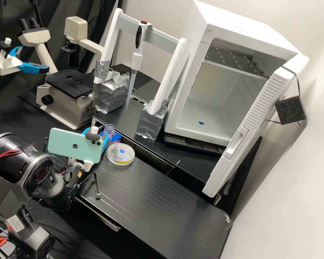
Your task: Close the bottle
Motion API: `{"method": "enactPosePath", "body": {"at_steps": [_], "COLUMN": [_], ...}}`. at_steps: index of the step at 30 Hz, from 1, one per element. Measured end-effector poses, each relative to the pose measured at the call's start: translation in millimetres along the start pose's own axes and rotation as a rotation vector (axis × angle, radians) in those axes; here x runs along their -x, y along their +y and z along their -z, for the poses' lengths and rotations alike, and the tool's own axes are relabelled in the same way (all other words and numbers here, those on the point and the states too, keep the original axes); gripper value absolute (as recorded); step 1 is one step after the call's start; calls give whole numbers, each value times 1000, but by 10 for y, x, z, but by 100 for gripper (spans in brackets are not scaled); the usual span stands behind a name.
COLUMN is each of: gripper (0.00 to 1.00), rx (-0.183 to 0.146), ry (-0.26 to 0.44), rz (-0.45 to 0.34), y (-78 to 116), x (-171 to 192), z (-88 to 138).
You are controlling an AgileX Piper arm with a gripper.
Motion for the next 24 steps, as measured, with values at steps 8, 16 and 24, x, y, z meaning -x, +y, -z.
{"method": "enactPosePath", "body": {"at_steps": [8, 16, 24], "gripper": [0, 0, 0], "rx": [-1, 1, -6], "ry": [5, 11, 34], "rz": [5, 0, -58], "y": [-10, -1, 114], "x": [-2, 2, 16], "z": [10, 22, 68]}}
